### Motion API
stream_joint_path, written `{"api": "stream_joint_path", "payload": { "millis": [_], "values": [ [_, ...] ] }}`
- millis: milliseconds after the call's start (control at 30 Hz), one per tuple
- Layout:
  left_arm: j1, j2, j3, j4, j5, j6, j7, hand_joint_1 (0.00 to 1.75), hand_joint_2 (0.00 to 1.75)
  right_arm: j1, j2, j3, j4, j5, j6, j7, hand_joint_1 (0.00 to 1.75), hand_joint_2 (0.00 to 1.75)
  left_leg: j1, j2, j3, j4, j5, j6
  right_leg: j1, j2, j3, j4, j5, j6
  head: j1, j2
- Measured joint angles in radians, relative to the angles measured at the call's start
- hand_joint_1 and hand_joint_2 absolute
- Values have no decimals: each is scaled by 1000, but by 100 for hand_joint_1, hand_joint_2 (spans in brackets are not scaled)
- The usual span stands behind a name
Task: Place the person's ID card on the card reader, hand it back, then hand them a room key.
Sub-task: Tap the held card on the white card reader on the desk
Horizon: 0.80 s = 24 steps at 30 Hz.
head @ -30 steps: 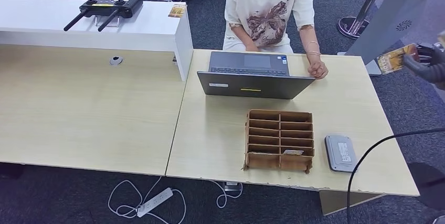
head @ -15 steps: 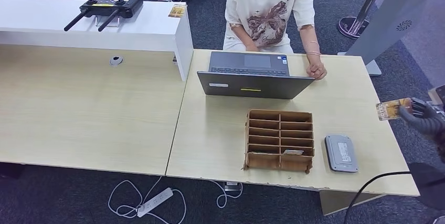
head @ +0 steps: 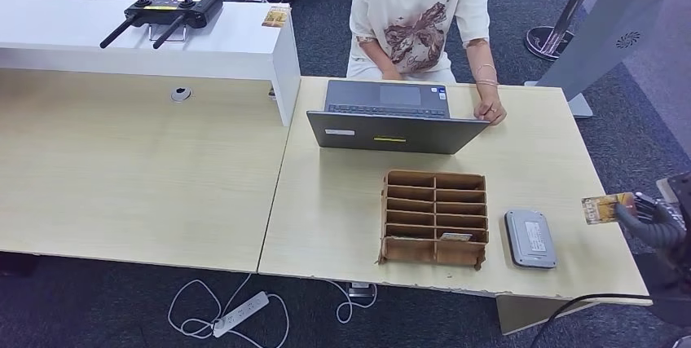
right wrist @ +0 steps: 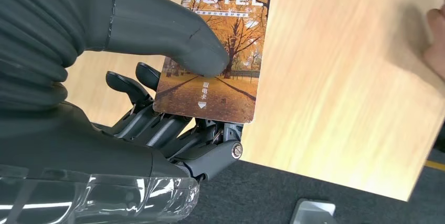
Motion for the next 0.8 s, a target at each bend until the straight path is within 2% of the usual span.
{"api": "stream_joint_path", "payload": {
  "millis": [333, 800],
  "values": [
    [0, 1, 0, 0, -7, -1, -4, 0, 175, 97, -14, 1, -90, -44, -4, 34, 175, 175, 0, 0, 0, 0, 0, 0, 0, 0, 0, 0, 0, 0, 0, 0],
    [-2, 4, 0, 0, -11, 0, -6, 0, 175, 103, -2, 36, -137, -12, -42, 42, 175, 175, 0, 1, 0, 0, 0, 0, 0, 0, 0, 0, 0, 0, 0, 0]
  ]
}}
